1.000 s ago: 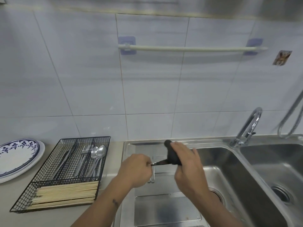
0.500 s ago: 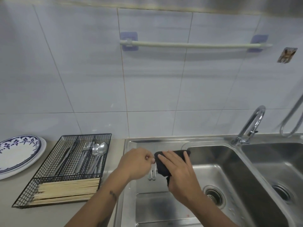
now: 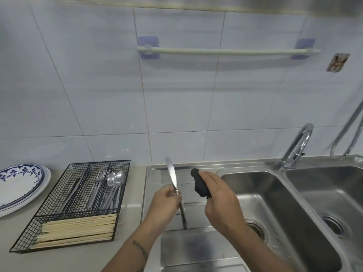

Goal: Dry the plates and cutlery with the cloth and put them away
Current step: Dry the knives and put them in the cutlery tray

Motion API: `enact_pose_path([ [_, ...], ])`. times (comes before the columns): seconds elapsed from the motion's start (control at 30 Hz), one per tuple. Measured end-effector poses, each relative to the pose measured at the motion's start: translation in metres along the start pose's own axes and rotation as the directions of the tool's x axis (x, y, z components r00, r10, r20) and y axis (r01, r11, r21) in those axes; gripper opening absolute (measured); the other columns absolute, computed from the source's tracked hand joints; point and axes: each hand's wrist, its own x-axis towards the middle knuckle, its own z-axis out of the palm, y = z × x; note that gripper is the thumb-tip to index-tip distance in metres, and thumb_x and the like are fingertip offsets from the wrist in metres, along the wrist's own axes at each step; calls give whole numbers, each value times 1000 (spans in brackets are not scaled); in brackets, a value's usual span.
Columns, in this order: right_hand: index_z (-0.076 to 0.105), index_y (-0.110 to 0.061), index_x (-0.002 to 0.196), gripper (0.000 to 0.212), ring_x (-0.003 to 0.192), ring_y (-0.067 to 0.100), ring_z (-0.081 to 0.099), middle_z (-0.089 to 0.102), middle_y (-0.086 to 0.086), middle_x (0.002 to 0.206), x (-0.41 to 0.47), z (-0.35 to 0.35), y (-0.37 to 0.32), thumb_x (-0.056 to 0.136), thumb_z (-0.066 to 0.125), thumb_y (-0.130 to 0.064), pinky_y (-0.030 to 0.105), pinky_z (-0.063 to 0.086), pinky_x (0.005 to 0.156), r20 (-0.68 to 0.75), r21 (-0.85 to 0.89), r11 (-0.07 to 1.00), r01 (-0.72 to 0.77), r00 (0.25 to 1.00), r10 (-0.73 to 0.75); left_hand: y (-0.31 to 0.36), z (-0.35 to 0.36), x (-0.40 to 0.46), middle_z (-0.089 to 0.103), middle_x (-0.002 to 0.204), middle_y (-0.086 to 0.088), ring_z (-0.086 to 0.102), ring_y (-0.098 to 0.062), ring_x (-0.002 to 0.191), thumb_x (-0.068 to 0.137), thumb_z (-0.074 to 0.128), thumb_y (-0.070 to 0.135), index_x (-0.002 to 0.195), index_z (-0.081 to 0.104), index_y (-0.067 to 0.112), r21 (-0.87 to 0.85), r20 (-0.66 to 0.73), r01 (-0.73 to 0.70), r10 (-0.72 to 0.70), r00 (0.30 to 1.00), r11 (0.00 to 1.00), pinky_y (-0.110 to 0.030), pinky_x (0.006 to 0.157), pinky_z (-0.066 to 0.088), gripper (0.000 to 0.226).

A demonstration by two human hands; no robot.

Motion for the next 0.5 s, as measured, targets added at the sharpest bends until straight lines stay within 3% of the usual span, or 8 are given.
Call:
enact_pose_path([
  [0.17,52,-15,141,70,125,23,52,55,2,140,-14,17,-12,74,45,-1,40,42,108,93,-24,1000,17,996,-14,18,8,0,75,81,-14,75,-23,73,85,62,-1,86,69,6,-278,53,49,-36,998,959,-35,69,61,9],
  [0.27,56,-15,138,72,124,23,53,58,1,135,-22,21,-1,69,49,3,51,37,109,129,-116,991,68,990,-52,21,4,-1,74,76,-15,76,-30,73,90,58,-1,85,64,6,-457,29,118,-118,993,882,-32,60,58,10],
  [0.4,48,-25,143,76,133,15,45,52,-9,139,-24,10,19,74,58,3,52,10,119,168,-267,960,-87,976,135,18,0,-1,75,73,-16,77,-33,75,99,53,5,94,59,5,-495,6,152,-172,985,855,-32,57,58,8],
  [0.5,57,-21,136,73,128,19,52,59,-4,135,-23,14,4,66,58,0,56,20,115,161,-228,974,5,986,32,19,4,-3,75,76,-16,77,-30,73,99,54,5,97,62,4,-506,40,157,-158,987,848,-33,60,59,8],
])
